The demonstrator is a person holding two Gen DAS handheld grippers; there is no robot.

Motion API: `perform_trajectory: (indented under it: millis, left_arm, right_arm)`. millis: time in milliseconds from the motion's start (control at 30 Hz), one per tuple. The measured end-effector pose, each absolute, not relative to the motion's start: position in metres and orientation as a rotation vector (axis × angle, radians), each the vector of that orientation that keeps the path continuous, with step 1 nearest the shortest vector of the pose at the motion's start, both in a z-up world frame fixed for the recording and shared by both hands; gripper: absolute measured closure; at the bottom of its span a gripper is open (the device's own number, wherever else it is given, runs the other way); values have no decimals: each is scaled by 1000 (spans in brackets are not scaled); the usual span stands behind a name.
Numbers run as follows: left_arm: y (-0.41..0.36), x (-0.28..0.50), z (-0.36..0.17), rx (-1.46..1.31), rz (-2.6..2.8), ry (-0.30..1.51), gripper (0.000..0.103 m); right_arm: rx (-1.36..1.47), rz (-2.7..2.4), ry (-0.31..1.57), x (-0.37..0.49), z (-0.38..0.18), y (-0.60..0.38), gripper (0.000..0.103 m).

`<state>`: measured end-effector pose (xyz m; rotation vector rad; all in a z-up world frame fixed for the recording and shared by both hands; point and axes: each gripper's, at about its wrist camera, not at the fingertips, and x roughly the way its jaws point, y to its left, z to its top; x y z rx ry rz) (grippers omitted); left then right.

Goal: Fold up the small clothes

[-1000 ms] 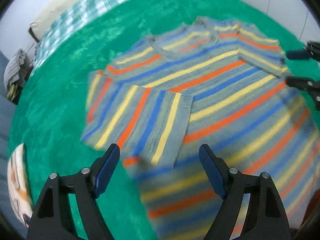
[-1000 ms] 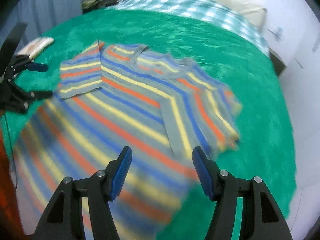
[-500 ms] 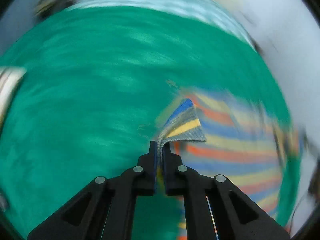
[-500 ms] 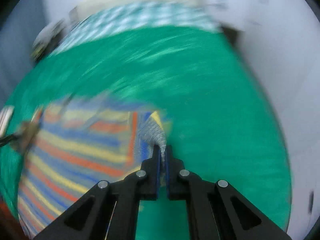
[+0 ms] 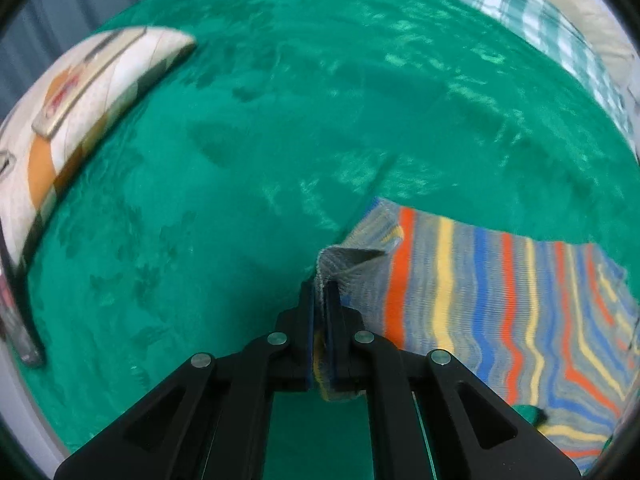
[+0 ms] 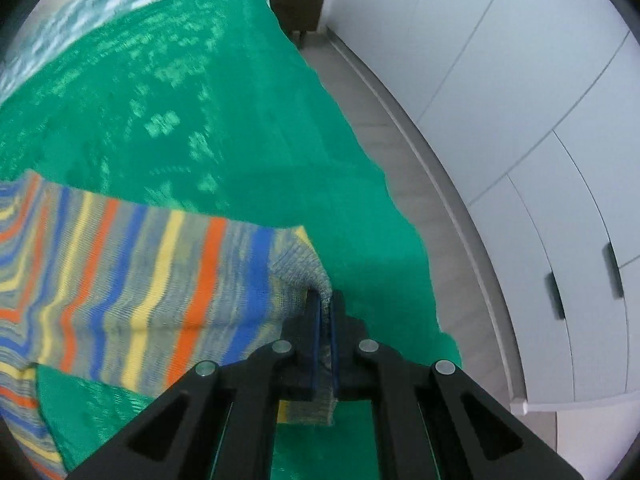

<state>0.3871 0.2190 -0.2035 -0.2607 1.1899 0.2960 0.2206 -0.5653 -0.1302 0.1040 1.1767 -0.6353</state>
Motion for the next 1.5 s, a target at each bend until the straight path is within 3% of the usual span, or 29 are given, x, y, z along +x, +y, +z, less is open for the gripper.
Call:
perform_trajectory:
  millis: [300,367,433,500,567,600,633,900,1067,1267,1500]
  left_arm:
    - [217,387,-219,-234,311,1195,100]
    - [216,390,-223,-231,311,1207,96]
    - [221,386,-222,-248,322,1199,82]
    - [232,380,-221,-291,354,1183,35]
    - [243,365,-216,-298,415,1166,18]
    - [251,353,-213,-304,435,1145,18]
    - [258,342,-212,-320,428,1136,18]
    - [268,241,-205,-252,338,1115,17]
    - [227,231,-170,-165,147,1084,17]
    - [123,294,-101,-78,-228,1019,11]
    - [0,408,-132,180,-334,1075,11]
  right_arm:
    - [108,-640,1191,220,-154,-566,100]
    - [117,-638,1190,220,-156,-568,100]
    - [125,-637,1185,220,-156,-570,99]
    - [138,-645,1171,214,-157,-573,96]
    - [173,-648,1133,204,-154,-579,74]
    - [186,-661,1118,196,-151,-582,48]
    - [196,-688,1098,186,-148,-586,36]
    - [154,-760,958,92,-122,-579,30]
    - [127,-660,926,73,-109,-554,30]
    - [112,-345,887,139,-75,-498,30]
    - [55,45,952,278,-77,-410,26]
